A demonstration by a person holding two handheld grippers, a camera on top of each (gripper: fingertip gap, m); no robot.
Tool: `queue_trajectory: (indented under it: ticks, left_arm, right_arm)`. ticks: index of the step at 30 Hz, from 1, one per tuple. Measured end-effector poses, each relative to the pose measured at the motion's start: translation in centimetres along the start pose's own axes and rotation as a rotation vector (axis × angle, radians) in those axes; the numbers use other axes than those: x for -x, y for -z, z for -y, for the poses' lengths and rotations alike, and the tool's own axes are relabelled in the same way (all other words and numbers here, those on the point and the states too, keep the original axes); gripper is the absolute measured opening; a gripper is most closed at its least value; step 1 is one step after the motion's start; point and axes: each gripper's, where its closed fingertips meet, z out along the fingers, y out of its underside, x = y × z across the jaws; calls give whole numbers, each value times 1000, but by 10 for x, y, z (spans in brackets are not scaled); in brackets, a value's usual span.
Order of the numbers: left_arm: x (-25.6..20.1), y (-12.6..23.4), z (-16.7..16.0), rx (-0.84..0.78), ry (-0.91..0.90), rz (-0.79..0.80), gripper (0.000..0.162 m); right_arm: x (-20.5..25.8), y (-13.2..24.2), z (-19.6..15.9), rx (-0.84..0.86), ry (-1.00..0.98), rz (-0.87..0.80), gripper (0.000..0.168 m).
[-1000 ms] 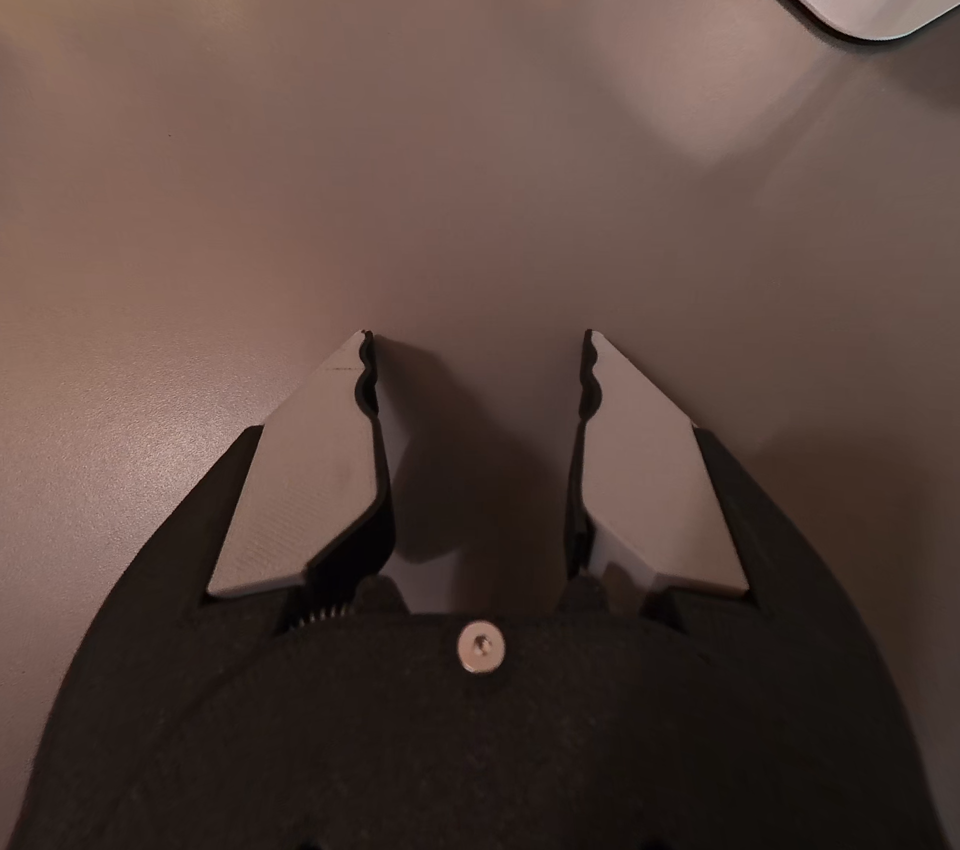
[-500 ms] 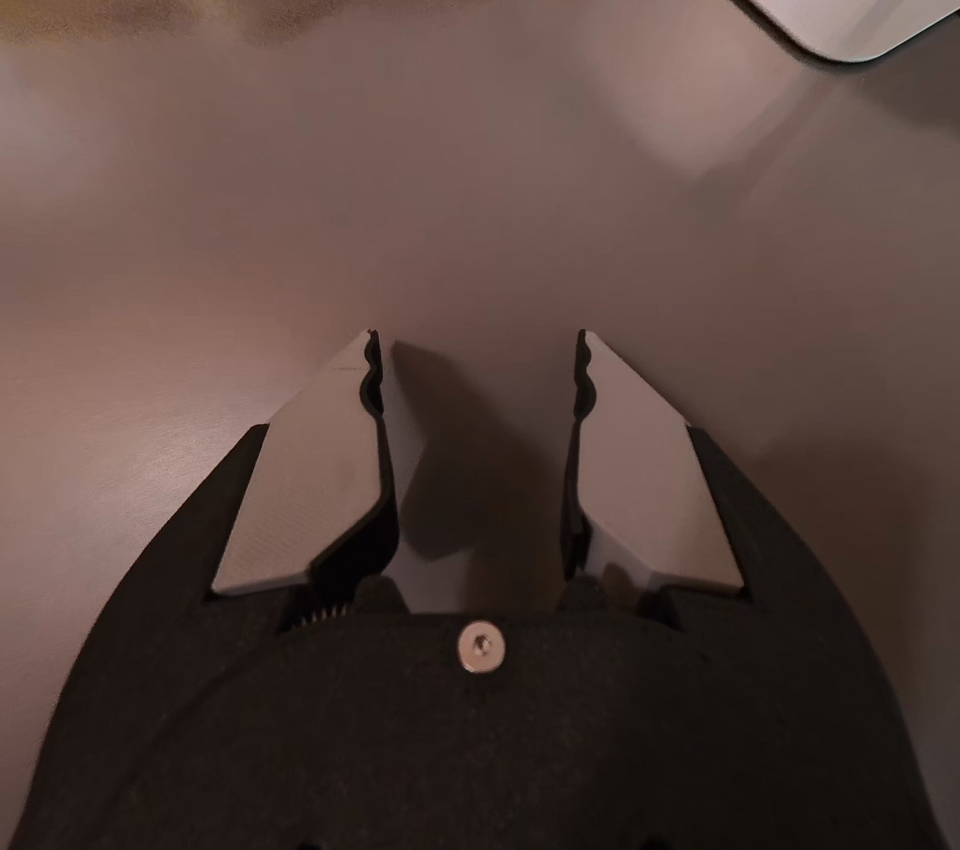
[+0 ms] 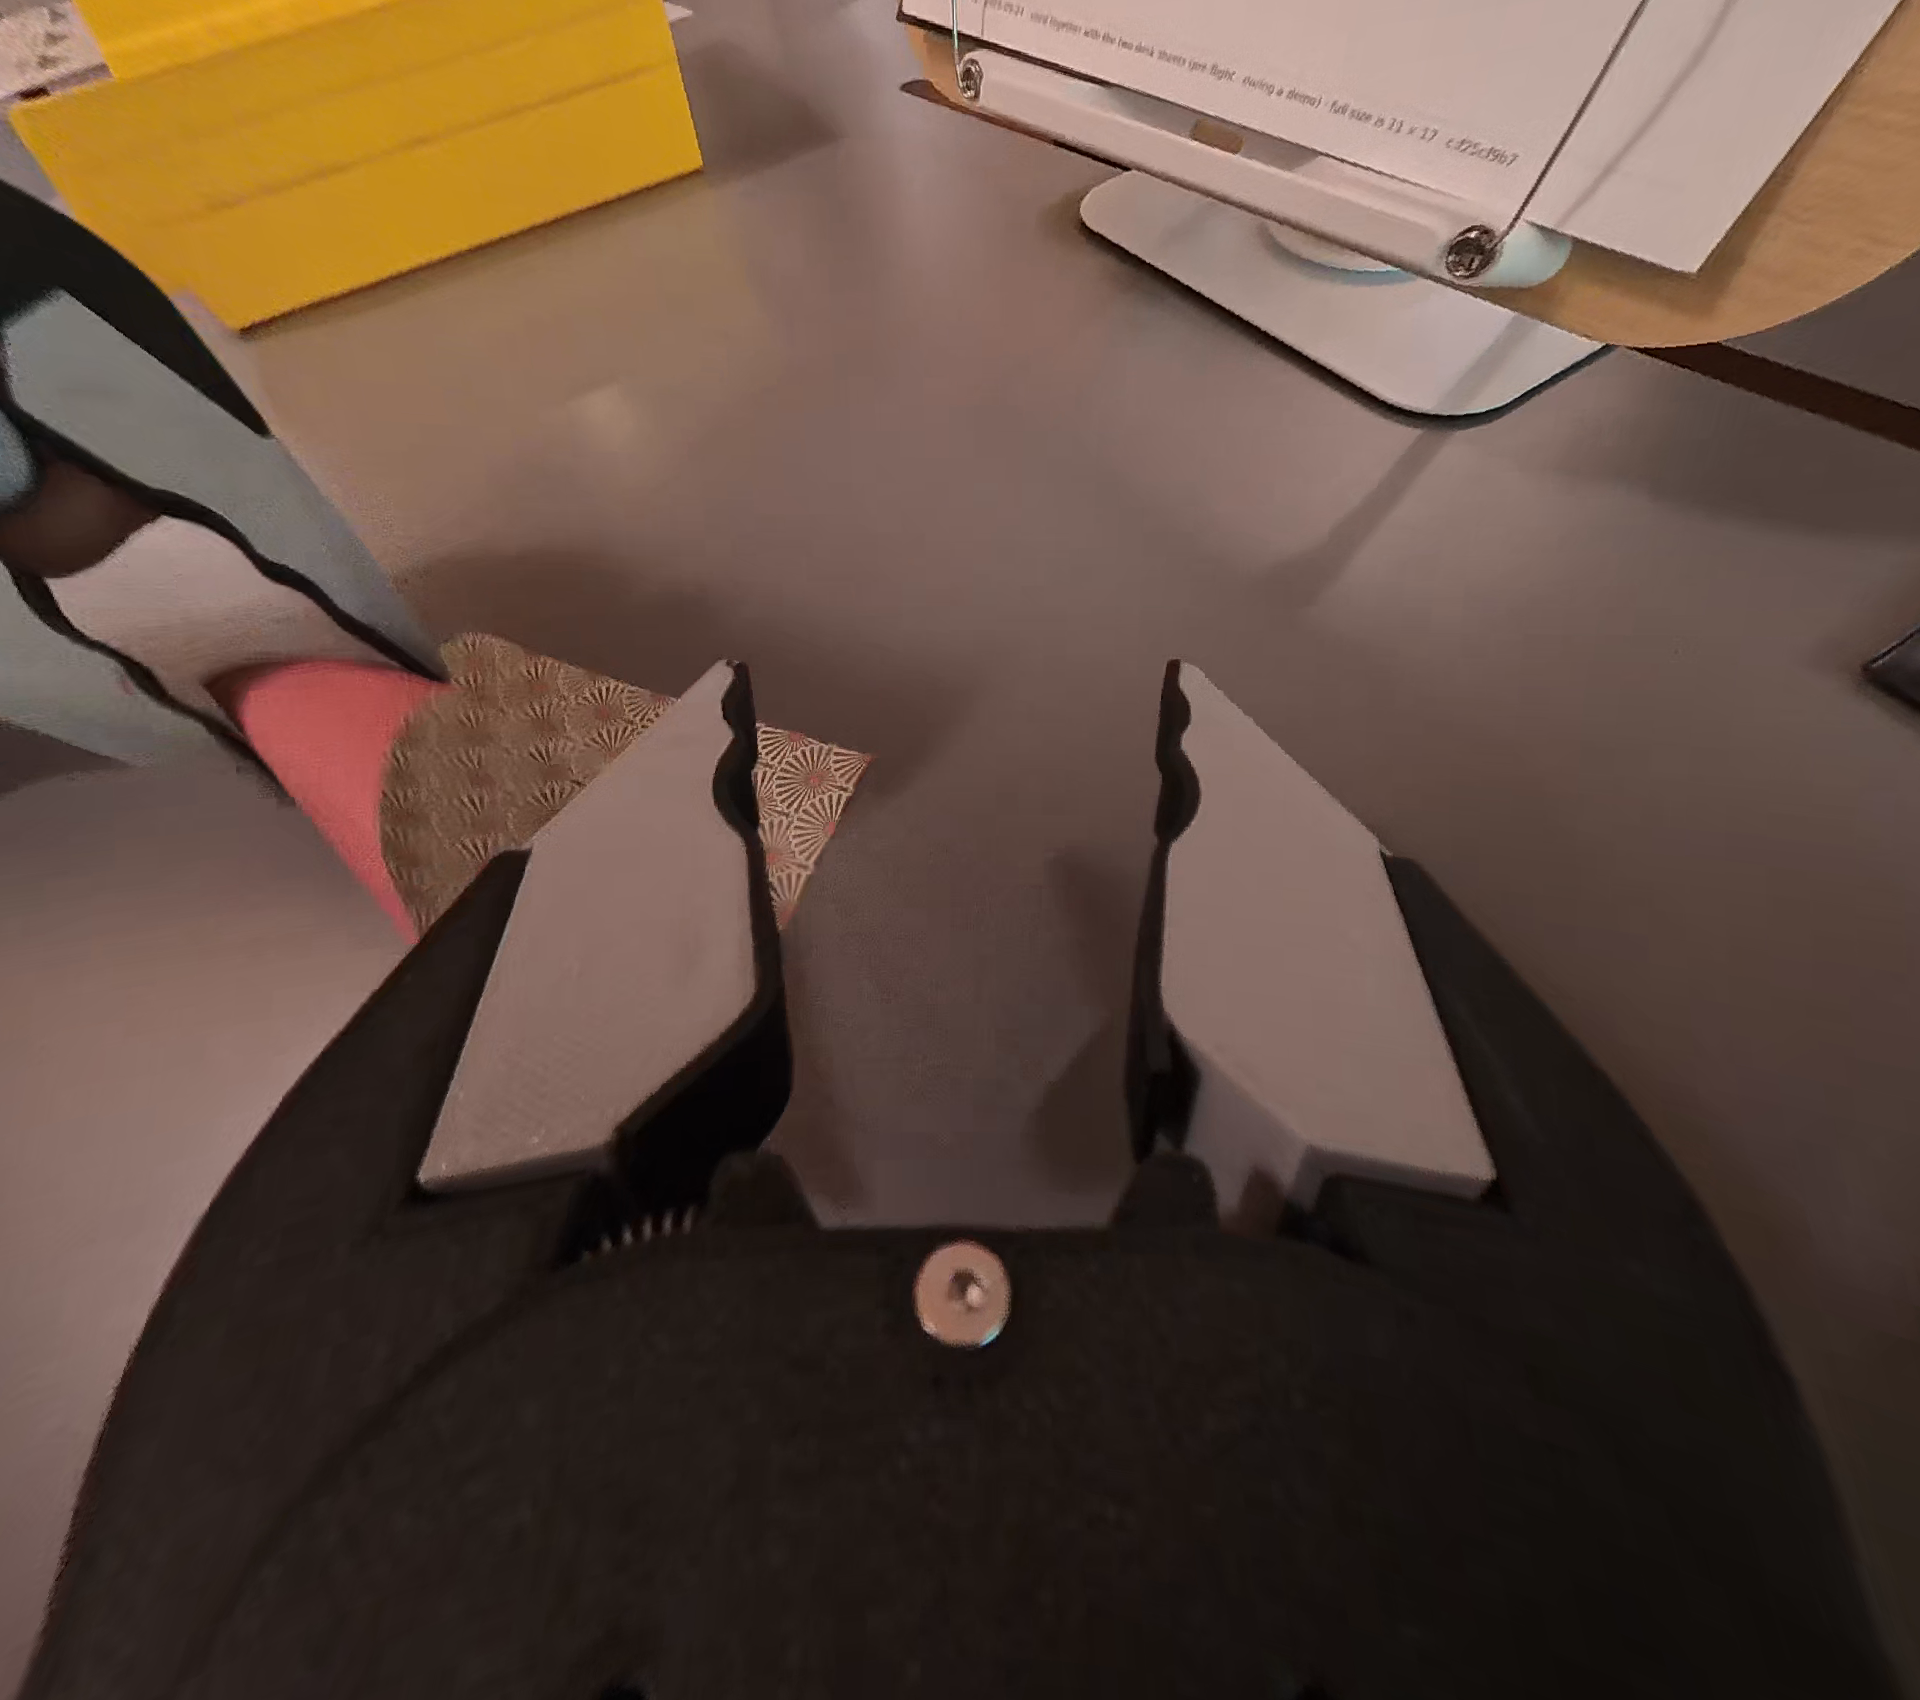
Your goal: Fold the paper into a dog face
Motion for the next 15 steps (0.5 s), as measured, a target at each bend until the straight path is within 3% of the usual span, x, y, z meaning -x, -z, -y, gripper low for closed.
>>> queue_trajectory:
  ticks: [8,15]
  left_arm:
    - [-8,-5,2,-121,72,-189,52]
    - [18,-1,-5,-224,124,-138,52]
  right_arm:
    - [0,-7,-13,63,-16,25,74]
    - [-3,-21,-42,197,-37,12,72]
